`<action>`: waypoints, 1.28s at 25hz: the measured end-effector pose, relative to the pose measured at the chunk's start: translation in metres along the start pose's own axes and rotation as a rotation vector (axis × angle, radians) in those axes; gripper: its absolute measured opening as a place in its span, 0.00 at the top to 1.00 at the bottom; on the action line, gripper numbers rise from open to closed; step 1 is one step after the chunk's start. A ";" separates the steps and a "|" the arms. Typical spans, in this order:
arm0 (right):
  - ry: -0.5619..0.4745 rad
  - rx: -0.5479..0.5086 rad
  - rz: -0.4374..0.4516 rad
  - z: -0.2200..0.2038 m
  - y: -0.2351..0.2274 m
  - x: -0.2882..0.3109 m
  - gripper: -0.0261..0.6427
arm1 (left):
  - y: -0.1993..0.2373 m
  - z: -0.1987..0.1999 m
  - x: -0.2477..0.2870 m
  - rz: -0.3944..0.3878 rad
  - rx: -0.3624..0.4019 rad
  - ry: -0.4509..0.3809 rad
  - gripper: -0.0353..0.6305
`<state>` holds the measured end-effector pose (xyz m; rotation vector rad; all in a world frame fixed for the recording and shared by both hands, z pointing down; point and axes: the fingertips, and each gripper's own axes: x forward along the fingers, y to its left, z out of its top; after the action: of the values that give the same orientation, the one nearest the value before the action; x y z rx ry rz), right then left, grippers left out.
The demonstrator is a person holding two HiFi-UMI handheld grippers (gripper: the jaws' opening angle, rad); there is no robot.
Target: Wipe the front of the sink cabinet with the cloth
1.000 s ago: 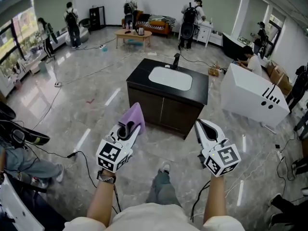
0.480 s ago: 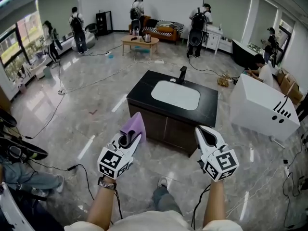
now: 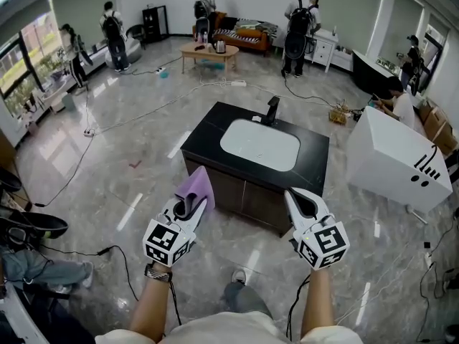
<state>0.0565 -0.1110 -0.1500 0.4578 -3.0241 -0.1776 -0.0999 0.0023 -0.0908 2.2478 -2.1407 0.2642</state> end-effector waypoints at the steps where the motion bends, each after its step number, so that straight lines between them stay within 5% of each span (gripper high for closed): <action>1: 0.003 -0.007 -0.002 0.001 -0.008 0.005 0.95 | 0.000 0.001 0.008 -0.002 -0.005 0.002 0.88; 6: 0.035 -0.077 -0.018 0.005 -0.045 0.029 0.95 | 0.008 0.007 0.049 -0.016 -0.011 0.012 0.88; 13: 0.030 -0.017 -0.004 -0.009 -0.078 0.066 0.95 | 0.035 0.015 0.096 0.009 -0.003 0.010 0.88; 32: 0.062 0.029 -0.035 -0.032 -0.039 0.124 0.95 | 0.110 -0.021 0.090 0.015 -0.041 0.020 0.88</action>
<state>-0.0476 -0.1886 -0.1156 0.5087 -2.9631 -0.1191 -0.2076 -0.0900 -0.0680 2.1985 -2.1341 0.2405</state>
